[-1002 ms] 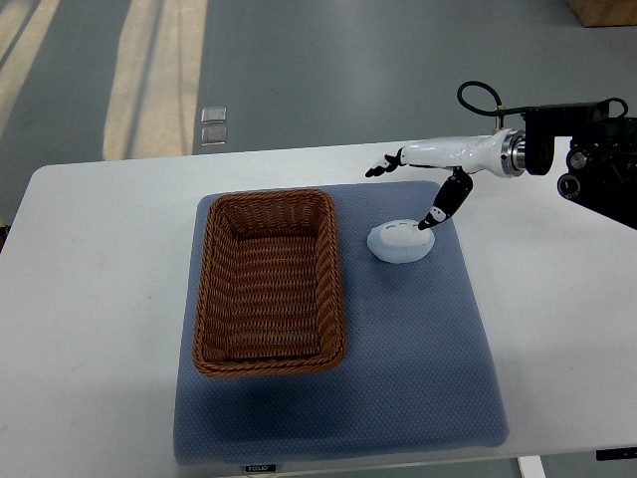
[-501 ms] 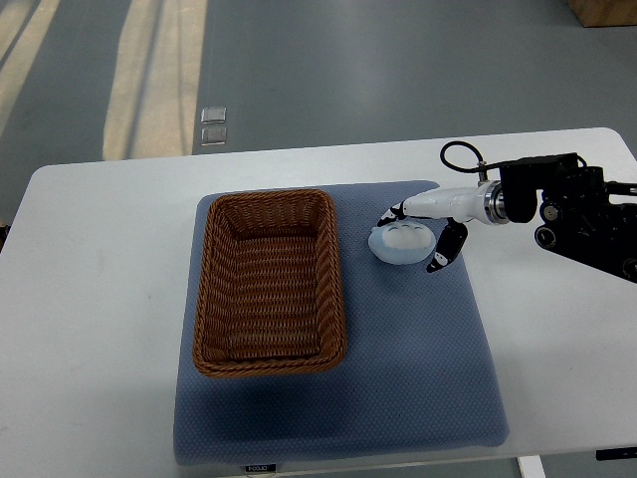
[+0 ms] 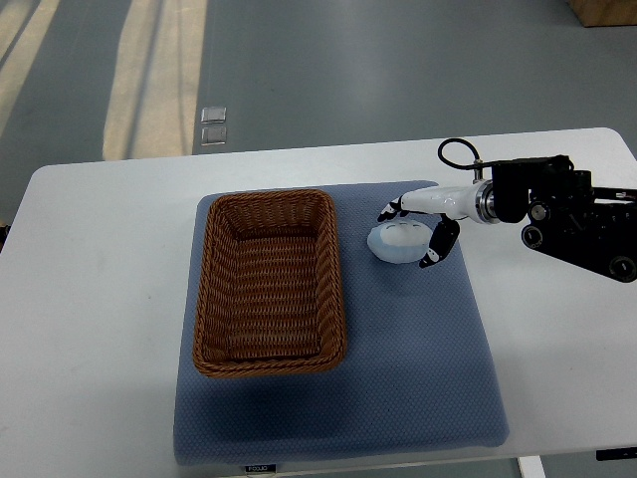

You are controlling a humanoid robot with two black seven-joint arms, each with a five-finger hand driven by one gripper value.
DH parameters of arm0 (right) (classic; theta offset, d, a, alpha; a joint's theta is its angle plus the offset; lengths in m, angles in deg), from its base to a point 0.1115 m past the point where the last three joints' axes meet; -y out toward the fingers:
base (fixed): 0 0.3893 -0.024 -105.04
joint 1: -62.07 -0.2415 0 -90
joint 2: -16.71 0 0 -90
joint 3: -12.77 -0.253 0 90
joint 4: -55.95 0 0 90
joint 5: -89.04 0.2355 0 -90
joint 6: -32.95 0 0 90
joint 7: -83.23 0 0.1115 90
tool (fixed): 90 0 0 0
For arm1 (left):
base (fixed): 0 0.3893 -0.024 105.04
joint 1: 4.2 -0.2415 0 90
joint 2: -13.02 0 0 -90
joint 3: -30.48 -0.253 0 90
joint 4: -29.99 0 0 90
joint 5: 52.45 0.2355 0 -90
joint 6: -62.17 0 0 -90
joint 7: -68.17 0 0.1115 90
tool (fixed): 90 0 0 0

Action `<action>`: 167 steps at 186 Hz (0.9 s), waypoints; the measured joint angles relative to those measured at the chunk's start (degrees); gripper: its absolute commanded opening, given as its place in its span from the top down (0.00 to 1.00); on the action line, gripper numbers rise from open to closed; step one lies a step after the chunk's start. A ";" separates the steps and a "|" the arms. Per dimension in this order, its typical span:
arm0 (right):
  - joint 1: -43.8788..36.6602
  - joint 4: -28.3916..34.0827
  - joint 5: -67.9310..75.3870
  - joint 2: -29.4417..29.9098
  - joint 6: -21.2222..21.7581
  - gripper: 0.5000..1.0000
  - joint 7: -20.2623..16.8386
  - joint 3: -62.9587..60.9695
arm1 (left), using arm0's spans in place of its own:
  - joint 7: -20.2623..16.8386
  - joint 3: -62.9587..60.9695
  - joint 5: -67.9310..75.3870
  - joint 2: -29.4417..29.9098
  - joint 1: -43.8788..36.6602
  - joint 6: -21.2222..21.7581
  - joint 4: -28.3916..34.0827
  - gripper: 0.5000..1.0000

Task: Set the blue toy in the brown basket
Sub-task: 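Lower the right hand onto the white toy and close fingers around it, then carry the held toy with the right hand over the wicker basket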

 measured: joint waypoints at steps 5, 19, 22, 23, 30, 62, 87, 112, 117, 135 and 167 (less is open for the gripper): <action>0.11 0.00 0.05 0.32 0.00 0.27 0.00 0.00 | 0.00 0.00 0.00 0.00 0.00 0.00 0.00 0.00; 0.31 -0.15 0.15 1.37 0.00 0.38 0.00 0.01 | 0.00 0.00 0.00 0.00 0.00 0.00 0.00 0.00; 0.35 -0.23 0.15 1.58 0.00 0.41 0.00 0.01 | 0.00 0.00 0.00 0.00 0.00 0.00 0.00 0.00; 0.36 -0.26 0.15 1.63 0.00 0.42 0.00 0.02 | 0.00 0.00 0.00 0.00 0.00 0.00 0.00 0.00; 0.49 -0.54 0.12 1.94 -0.05 0.46 0.00 0.03 | 0.00 0.00 0.00 0.00 0.00 0.00 0.00 0.00; 0.73 -2.09 -0.61 2.36 -0.03 0.68 0.05 0.12 | 0.00 0.00 0.00 0.00 0.00 0.00 0.00 0.00; 0.74 -2.42 -0.76 2.31 0.06 0.94 0.07 0.13 | 0.00 0.00 0.00 0.00 0.00 0.00 0.00 0.00; 0.26 -2.45 -0.53 2.00 0.19 0.98 0.09 0.13 | 0.00 0.00 -0.01 0.00 0.00 0.00 0.00 0.00; 0.12 -2.45 -0.42 1.90 0.21 0.98 0.14 0.12 | 0.00 0.00 -0.02 0.00 0.00 0.00 0.00 0.00; -1.06 -2.46 0.06 1.43 0.35 0.97 0.37 -0.13 | 0.00 0.00 -0.04 0.00 0.00 0.00 0.00 0.00; -3.65 -2.45 0.36 1.19 0.80 0.96 0.70 -2.98 | 0.00 0.00 -0.04 0.00 0.00 0.00 0.00 0.00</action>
